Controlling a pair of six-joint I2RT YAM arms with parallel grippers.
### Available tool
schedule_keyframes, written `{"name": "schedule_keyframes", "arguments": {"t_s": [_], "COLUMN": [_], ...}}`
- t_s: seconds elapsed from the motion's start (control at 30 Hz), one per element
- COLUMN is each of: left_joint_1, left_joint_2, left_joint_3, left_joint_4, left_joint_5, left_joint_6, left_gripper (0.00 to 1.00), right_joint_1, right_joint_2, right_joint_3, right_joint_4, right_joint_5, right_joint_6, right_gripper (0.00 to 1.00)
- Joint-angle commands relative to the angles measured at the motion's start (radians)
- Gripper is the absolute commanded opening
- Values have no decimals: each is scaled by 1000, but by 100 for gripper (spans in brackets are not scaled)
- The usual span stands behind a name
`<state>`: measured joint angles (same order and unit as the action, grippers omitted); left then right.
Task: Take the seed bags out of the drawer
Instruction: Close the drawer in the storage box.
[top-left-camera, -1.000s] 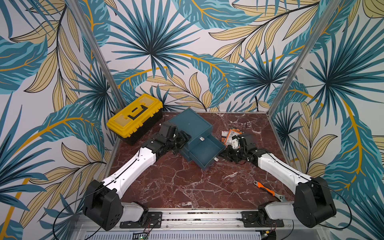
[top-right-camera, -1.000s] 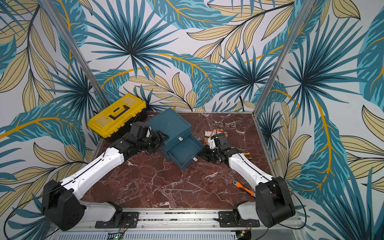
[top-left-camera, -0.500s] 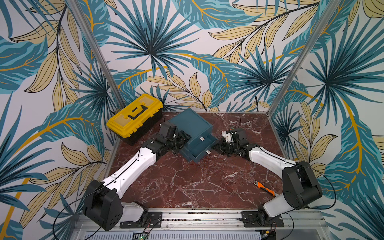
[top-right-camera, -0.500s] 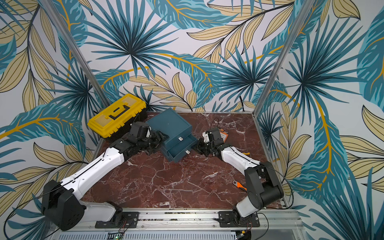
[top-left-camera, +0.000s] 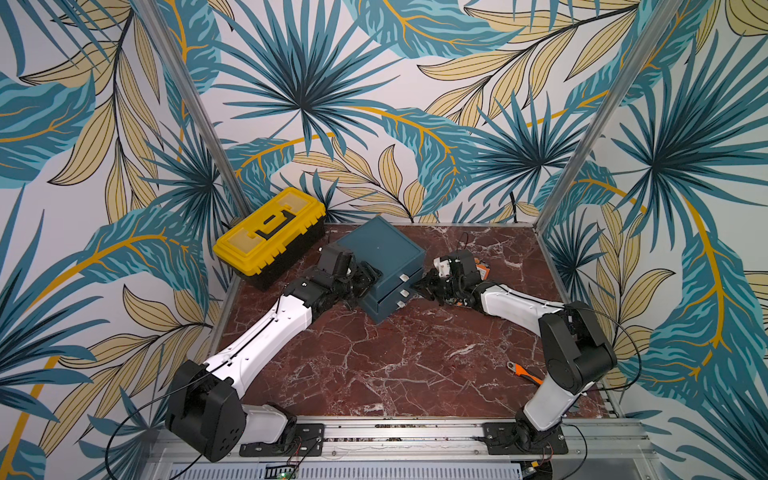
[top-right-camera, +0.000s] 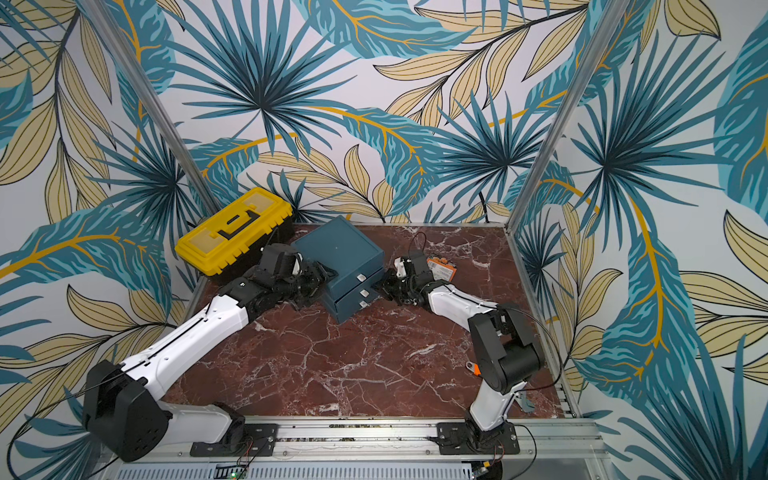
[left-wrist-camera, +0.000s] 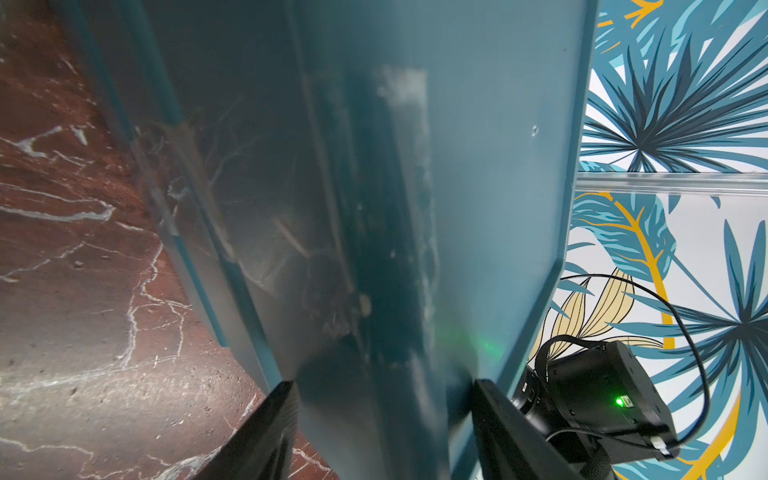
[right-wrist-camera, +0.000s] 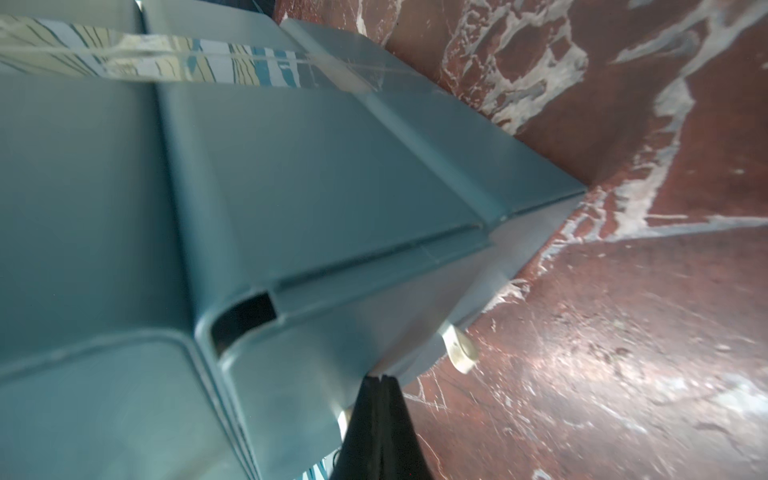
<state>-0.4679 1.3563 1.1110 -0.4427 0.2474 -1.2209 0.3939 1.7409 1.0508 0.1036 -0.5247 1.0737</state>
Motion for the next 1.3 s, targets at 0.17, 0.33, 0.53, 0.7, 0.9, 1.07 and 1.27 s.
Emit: {"name": "schedule_keyframes", "arguments": {"t_s": [0.17,0.33,0.53,0.7,0.9,1.07,1.27], "left_joint_1": [-5,-4,0,3,5,5,4], "left_joint_2": [-3,-5,-11,-10,-5,-5,-14], "left_joint_3": [-42,-43,-45,-41,-26,-18,-15], "left_joint_4": [-53,-53,-47,-39,-46,-58,-65], "left_joint_5": [2,2,-4,-2,3,4,4], "left_joint_6": [6,9,8,5,8,10,10], "left_gripper": [70,70,70,69,70,70,70], "right_joint_1": [25,35,36,35,37,58,90], "right_joint_2": [40,46,2,-57,-56,4,77], "right_joint_3": [12,5,-40,-122,-207,-163,-106], "right_joint_4": [127,144,105,65,134,141,147], "right_joint_5": [30,36,48,69,72,52,57], "right_joint_6": [101,115,87,59,79,68,71], "right_gripper": [0,0,0,15,32,35,39]}}
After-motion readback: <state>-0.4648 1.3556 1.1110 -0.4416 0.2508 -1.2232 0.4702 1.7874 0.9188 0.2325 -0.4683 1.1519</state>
